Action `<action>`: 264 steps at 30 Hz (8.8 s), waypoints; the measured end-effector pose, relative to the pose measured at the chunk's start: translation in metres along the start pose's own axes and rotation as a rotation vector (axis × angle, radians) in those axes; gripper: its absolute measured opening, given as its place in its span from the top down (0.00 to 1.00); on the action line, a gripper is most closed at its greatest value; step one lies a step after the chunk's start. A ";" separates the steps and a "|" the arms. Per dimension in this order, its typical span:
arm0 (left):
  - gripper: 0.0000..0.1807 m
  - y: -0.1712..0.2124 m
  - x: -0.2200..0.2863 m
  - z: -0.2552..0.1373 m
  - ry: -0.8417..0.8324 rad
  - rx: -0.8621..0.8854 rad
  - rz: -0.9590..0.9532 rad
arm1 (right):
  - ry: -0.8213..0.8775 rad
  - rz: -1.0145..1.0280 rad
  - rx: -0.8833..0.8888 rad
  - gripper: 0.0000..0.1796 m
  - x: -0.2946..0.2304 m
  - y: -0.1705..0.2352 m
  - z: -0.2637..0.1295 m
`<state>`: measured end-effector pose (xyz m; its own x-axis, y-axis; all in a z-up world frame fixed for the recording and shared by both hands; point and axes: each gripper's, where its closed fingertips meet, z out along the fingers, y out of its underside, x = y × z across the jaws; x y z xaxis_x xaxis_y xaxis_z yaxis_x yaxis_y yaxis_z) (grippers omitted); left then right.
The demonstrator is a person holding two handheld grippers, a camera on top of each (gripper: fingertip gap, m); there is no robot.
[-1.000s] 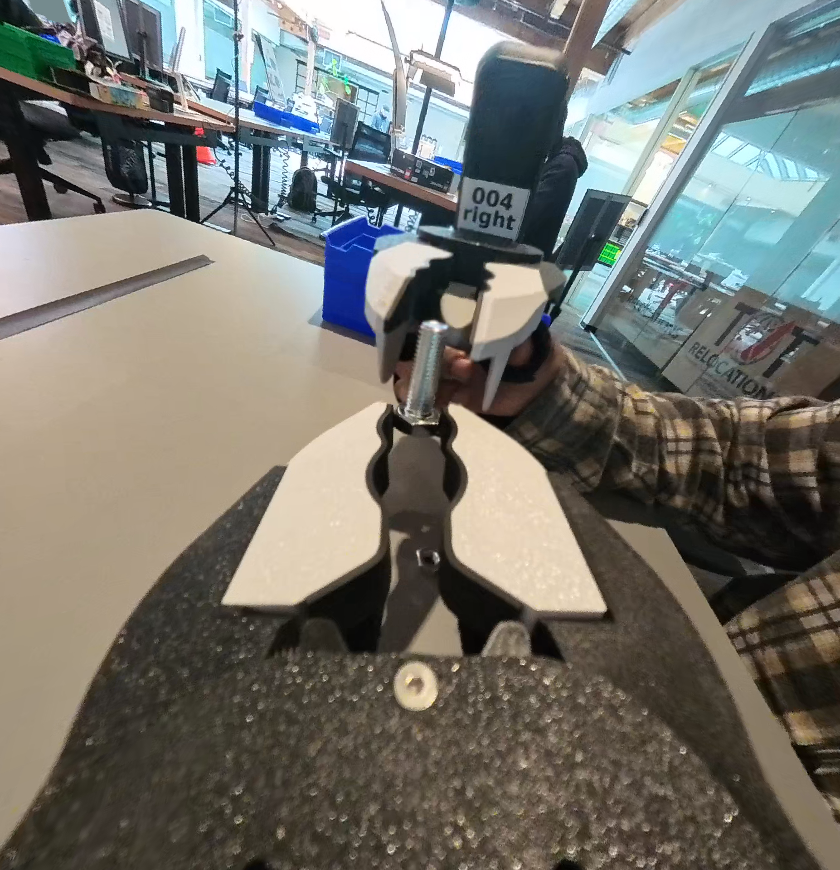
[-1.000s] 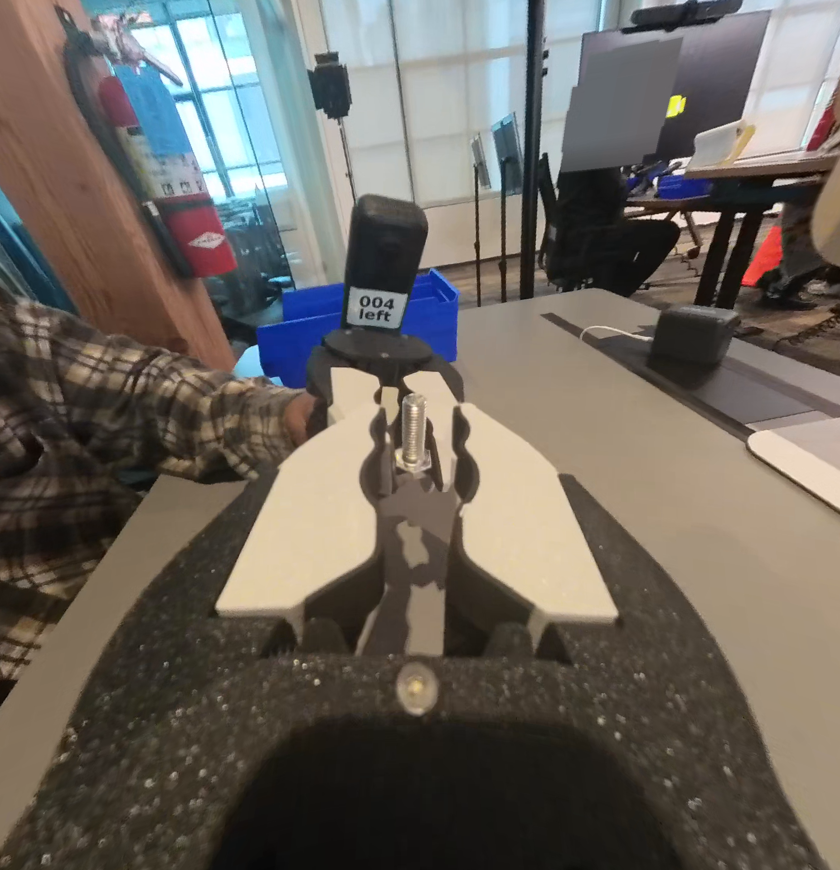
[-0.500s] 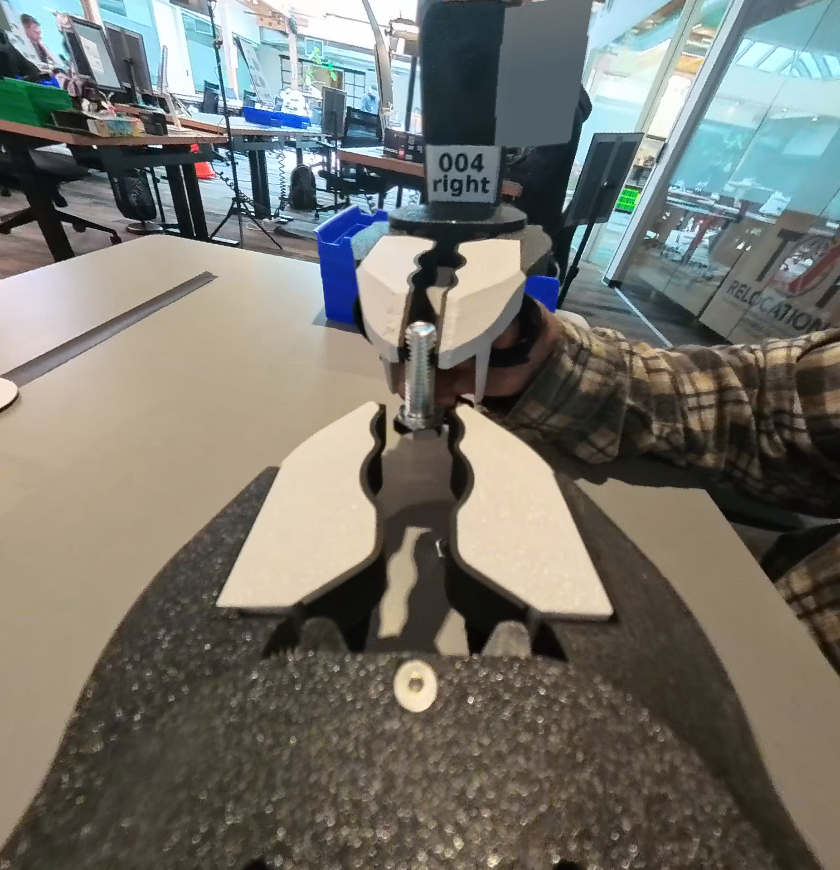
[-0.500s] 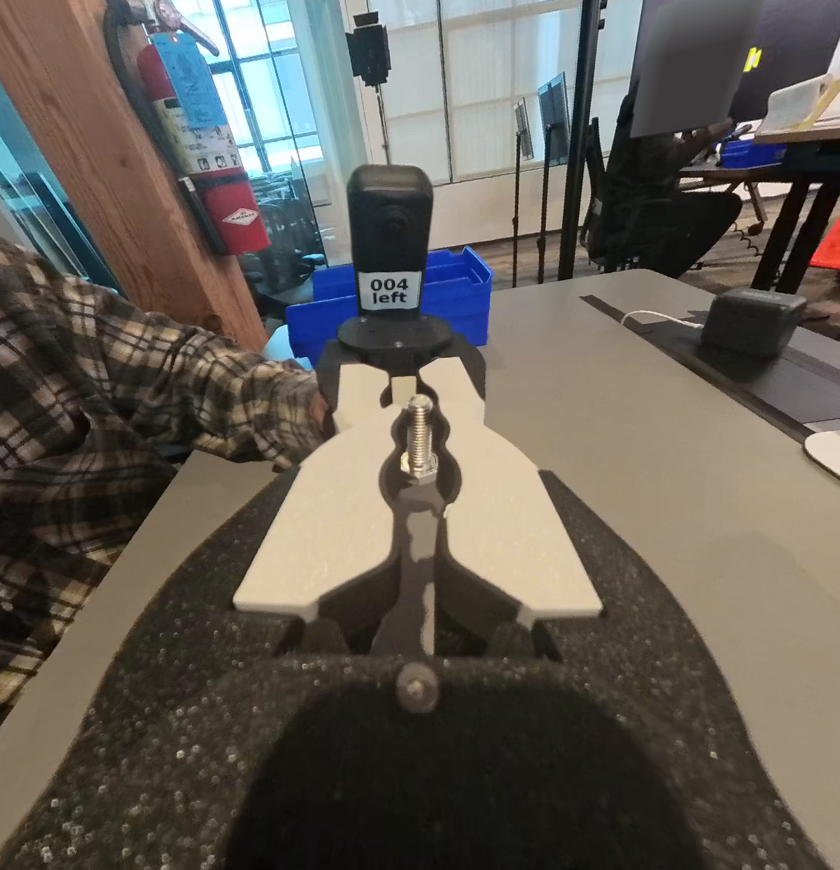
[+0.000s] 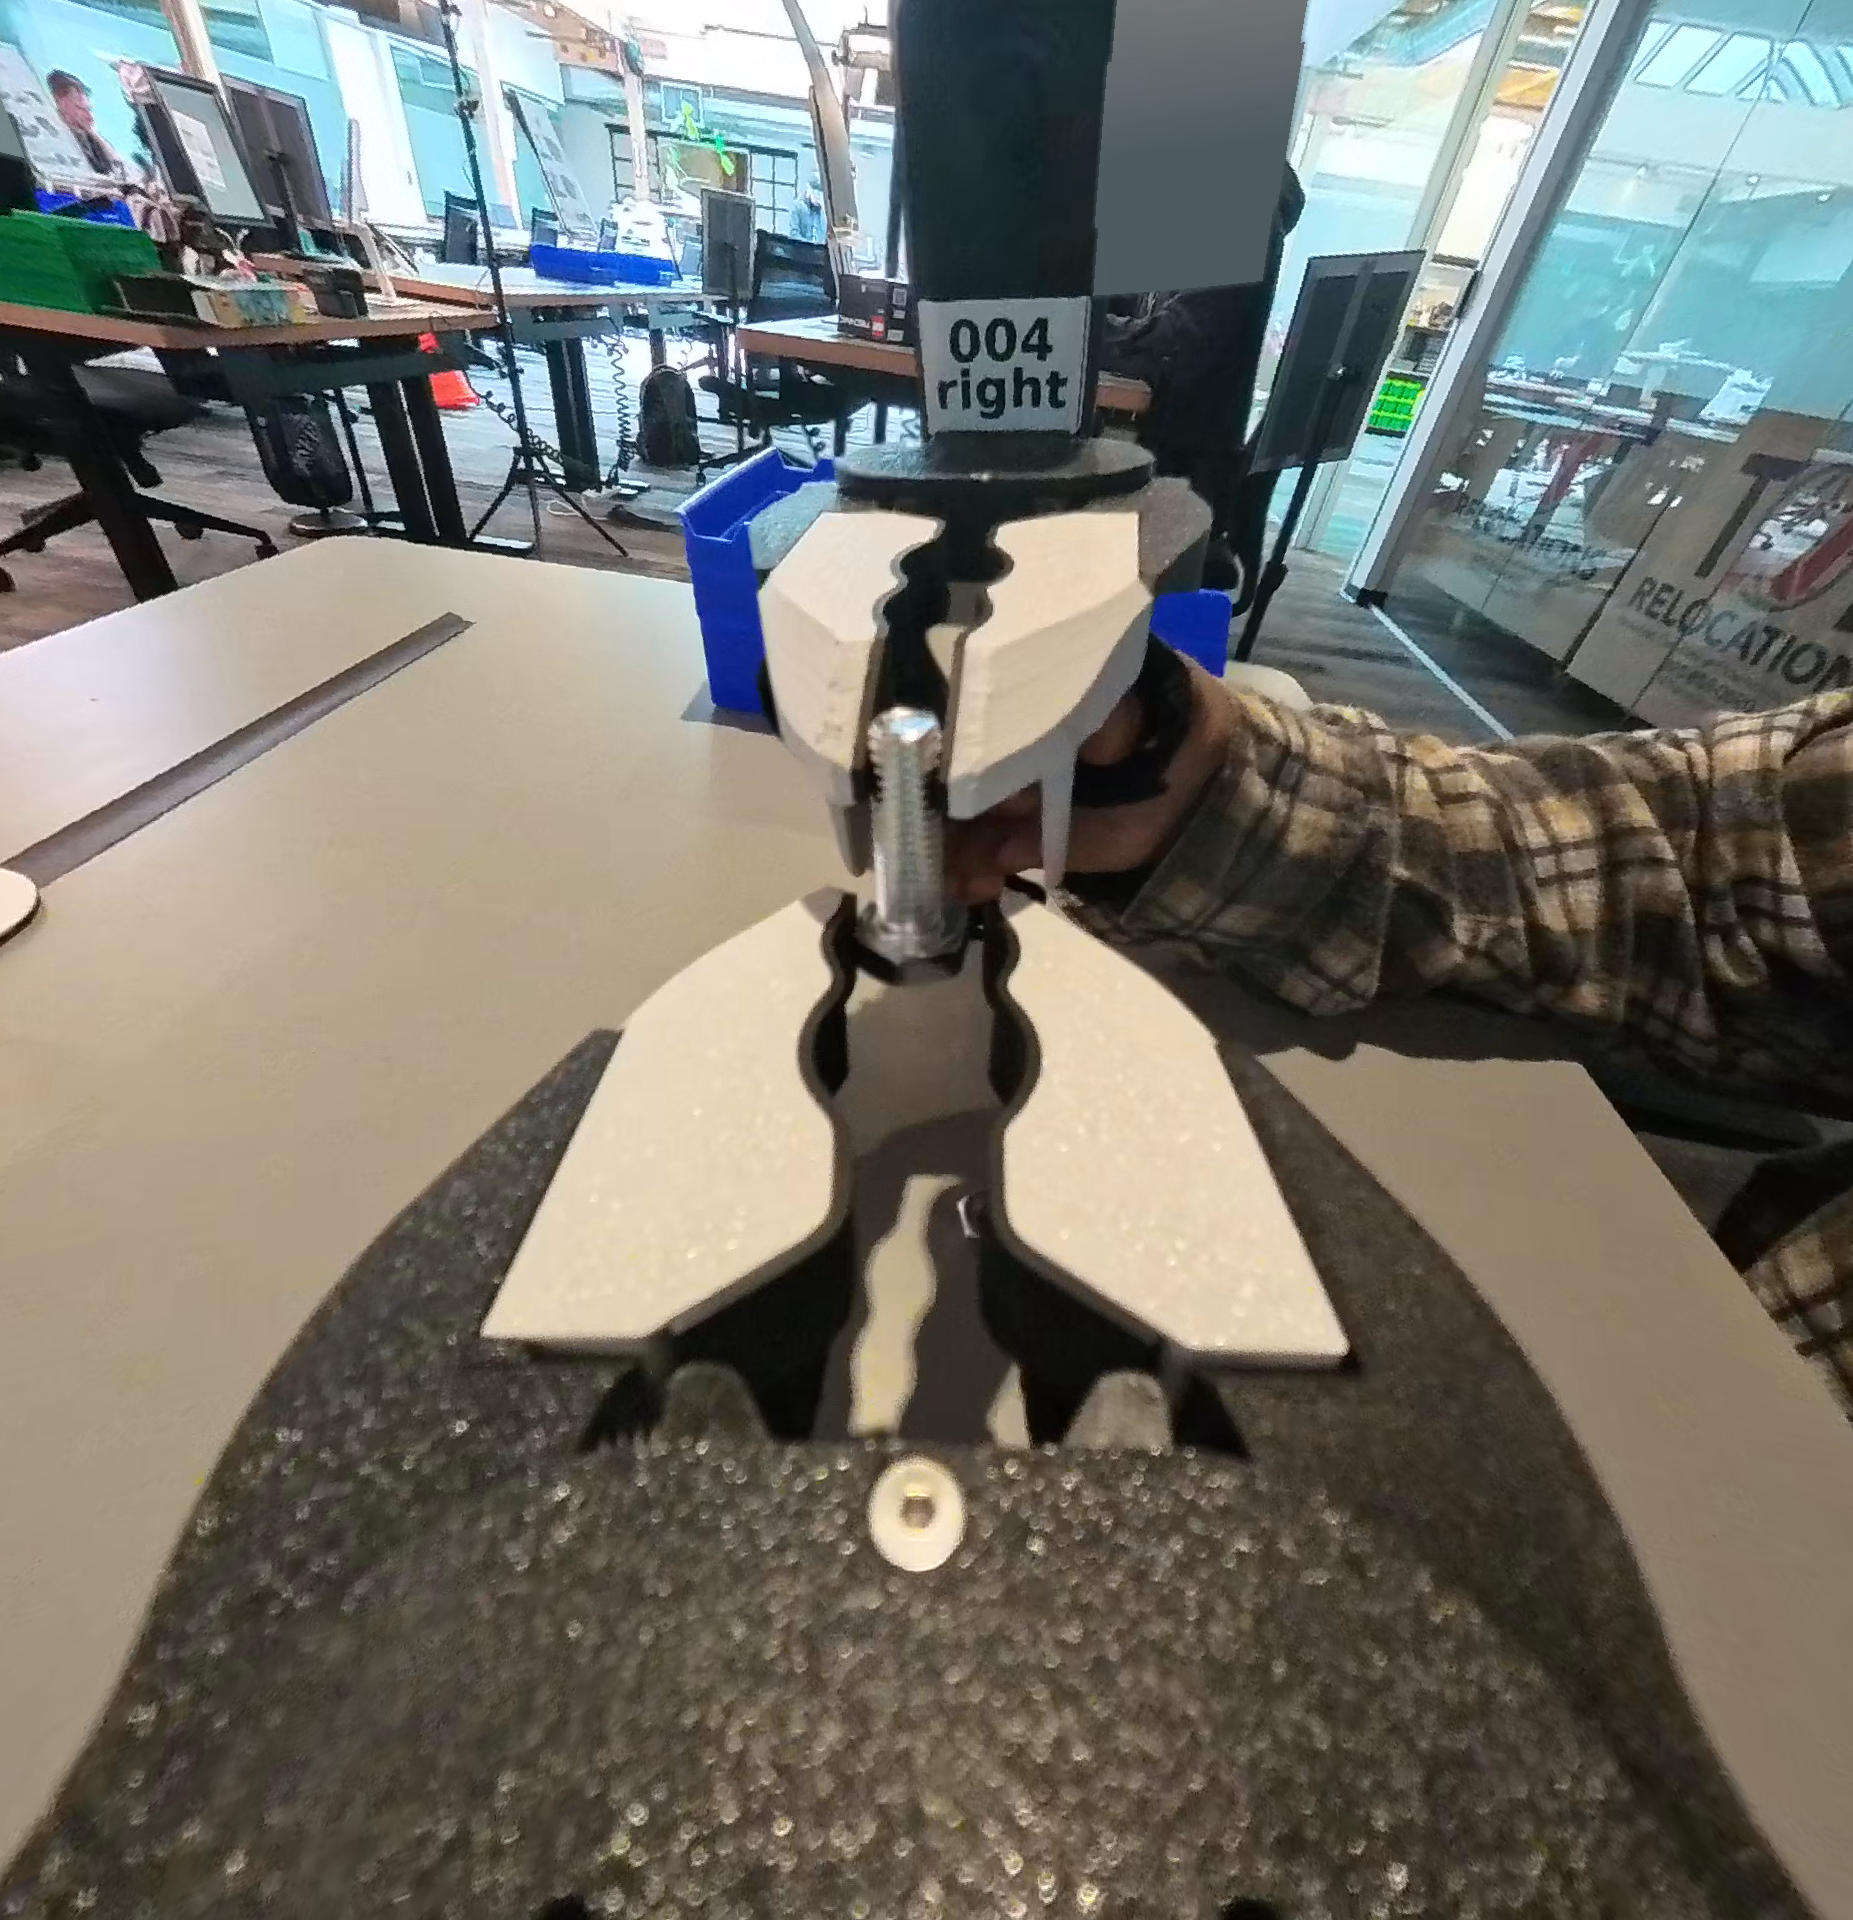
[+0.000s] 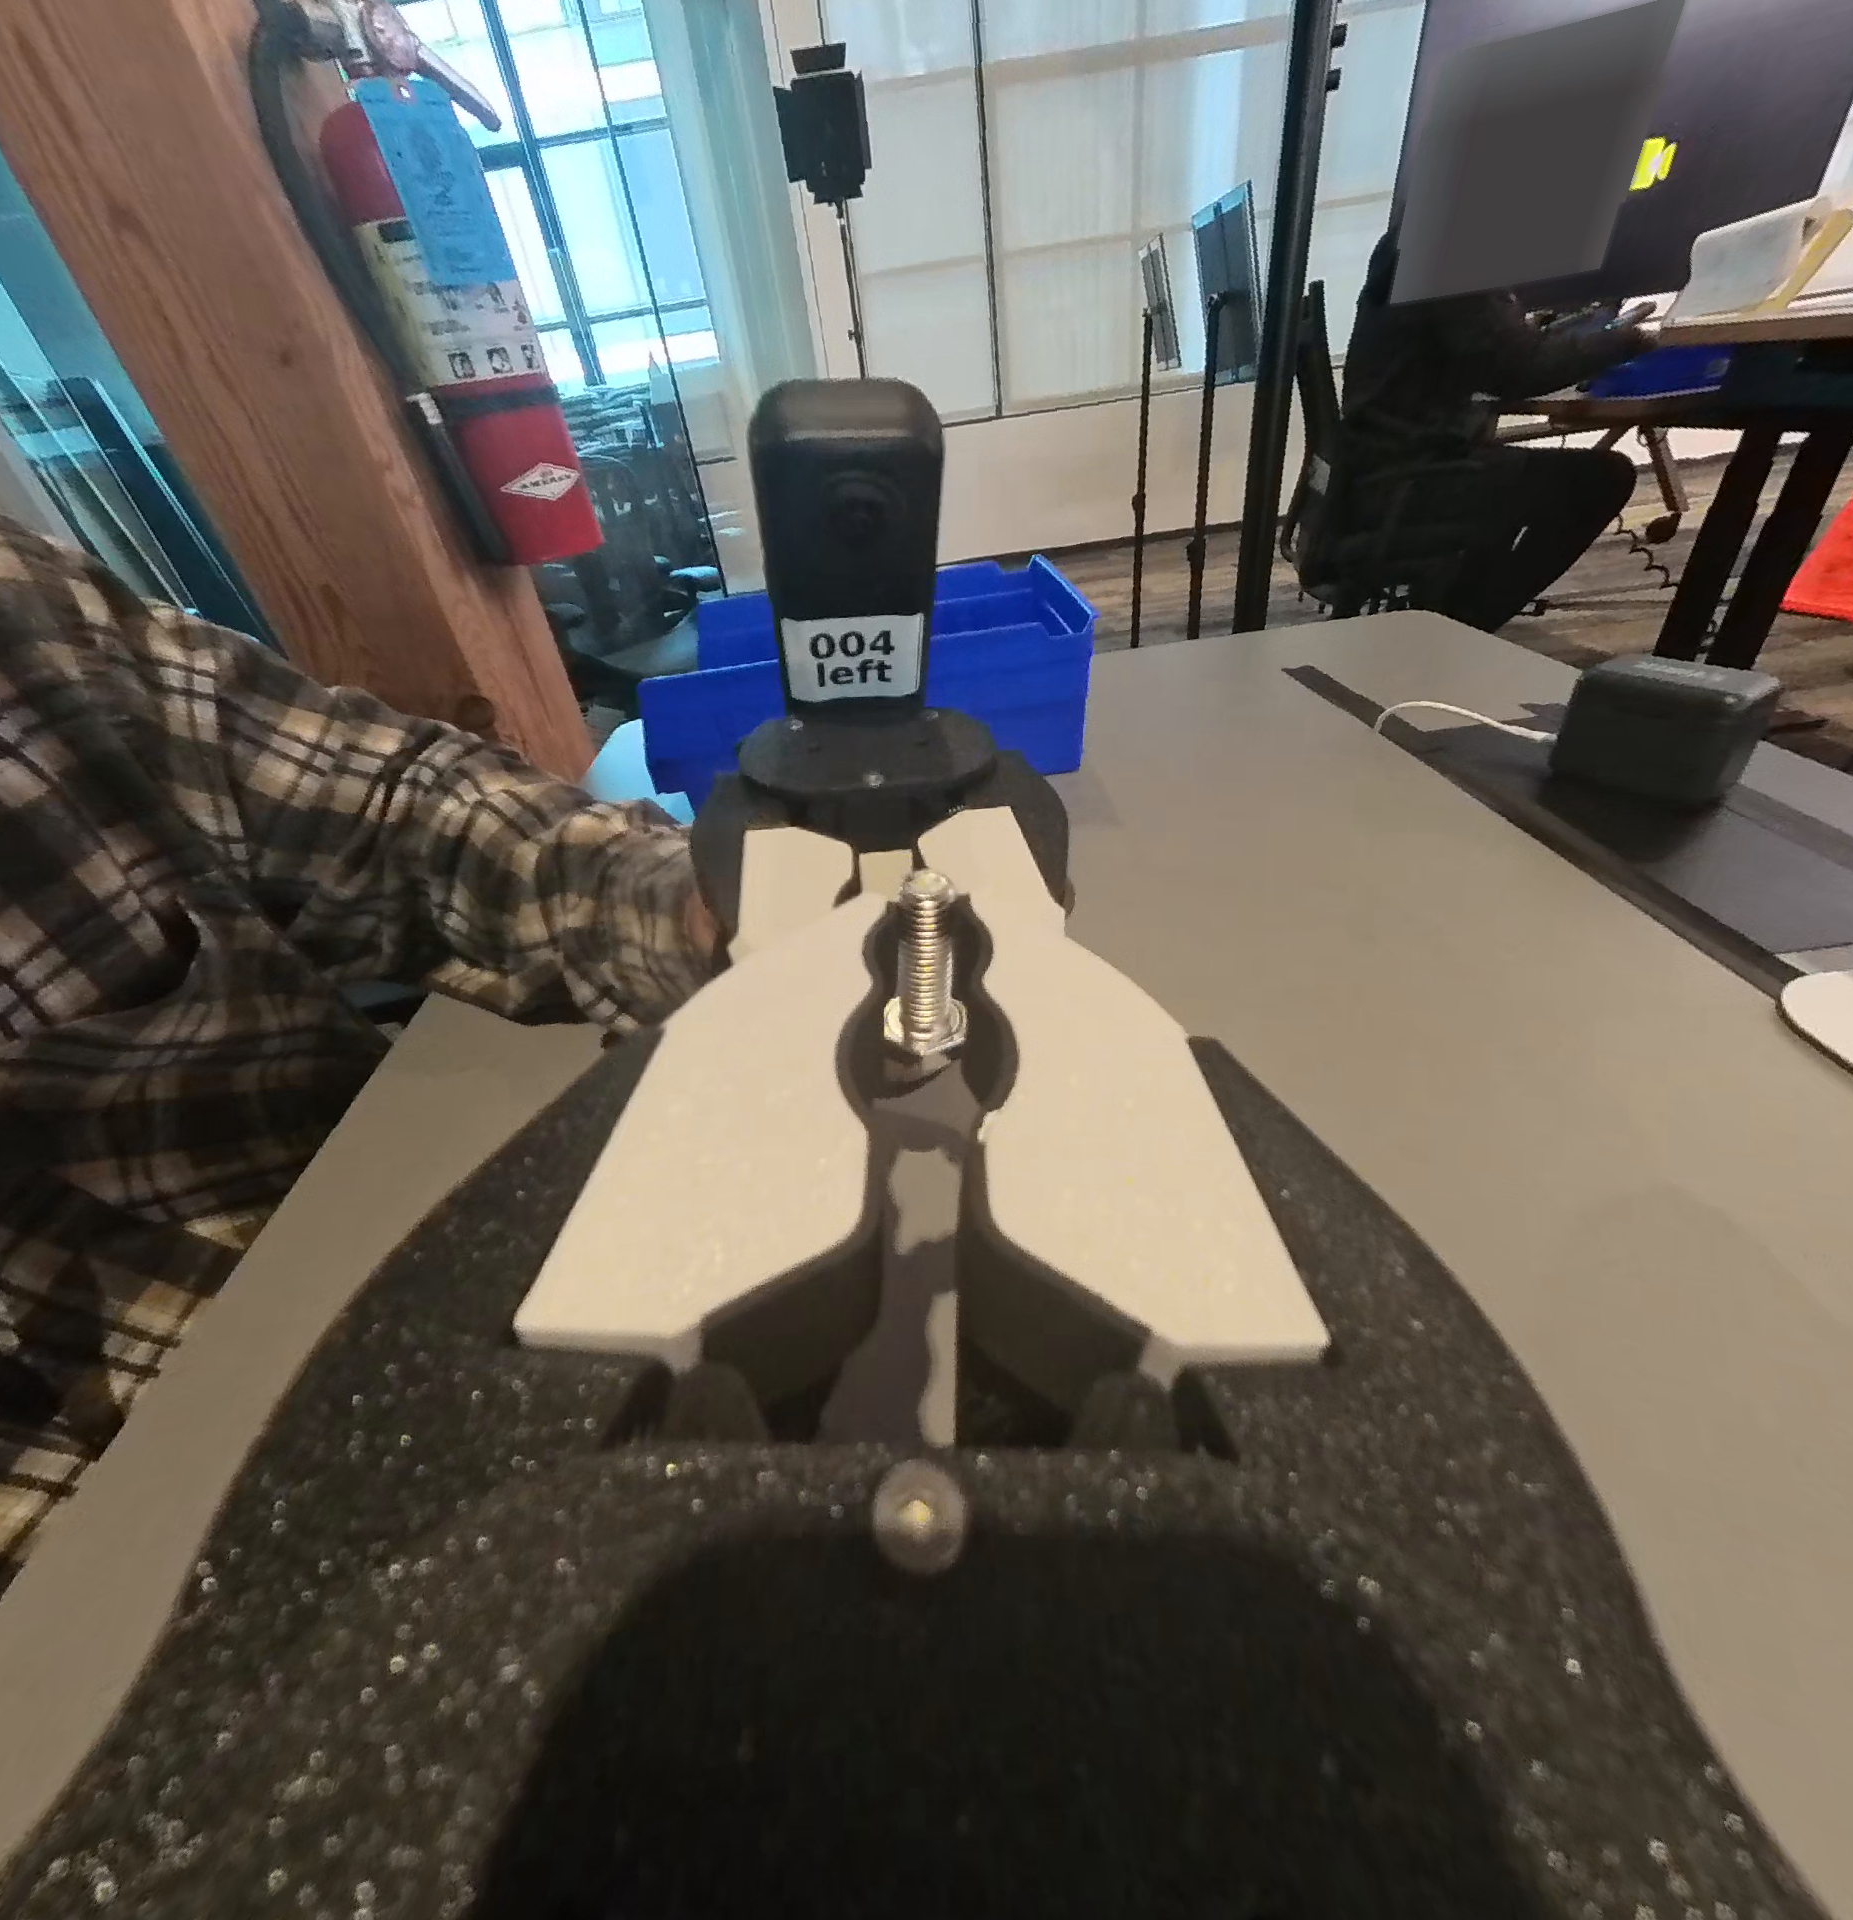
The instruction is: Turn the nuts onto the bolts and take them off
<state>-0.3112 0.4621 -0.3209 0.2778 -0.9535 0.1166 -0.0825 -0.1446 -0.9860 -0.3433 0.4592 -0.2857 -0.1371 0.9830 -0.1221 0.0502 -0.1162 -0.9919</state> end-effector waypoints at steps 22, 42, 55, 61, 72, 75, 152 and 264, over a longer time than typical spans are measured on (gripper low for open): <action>0.91 0.000 0.004 0.004 -0.019 -0.019 0.046 | -0.015 -0.040 0.011 0.95 -0.007 -0.002 0.005; 0.92 0.005 -0.015 -0.032 -0.161 -0.041 0.042 | 0.105 -0.155 -0.141 0.88 -0.001 0.007 -0.027; 0.92 0.048 -0.022 -0.105 -0.296 -0.148 -0.045 | 0.036 -0.137 -0.937 0.87 -0.016 0.133 -0.040; 0.92 0.042 -0.020 -0.107 -0.272 -0.092 -0.076 | 0.011 -0.103 -1.031 0.86 -0.016 0.150 -0.032; 0.92 0.034 -0.012 -0.103 -0.242 -0.046 -0.068 | 0.111 0.023 -0.789 0.90 -0.010 0.149 -0.023; 0.92 0.041 -0.008 -0.095 -0.244 -0.098 -0.037 | 0.124 0.078 -0.654 0.90 -0.010 0.112 -0.018; 0.92 0.051 0.017 -0.070 -0.226 -0.229 0.086 | -0.121 -0.087 -0.707 0.90 -0.040 0.031 0.066; 0.92 0.009 0.029 -0.081 -0.205 0.016 0.121 | 0.036 -0.050 -0.010 0.52 -0.017 -0.015 0.073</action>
<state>-0.3818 0.4118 -0.3170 0.4558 -0.8897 -0.0270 -0.1117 -0.0271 -0.9934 -0.4142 0.4339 -0.2708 -0.1036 0.9921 -0.0707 0.0544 -0.0653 -0.9964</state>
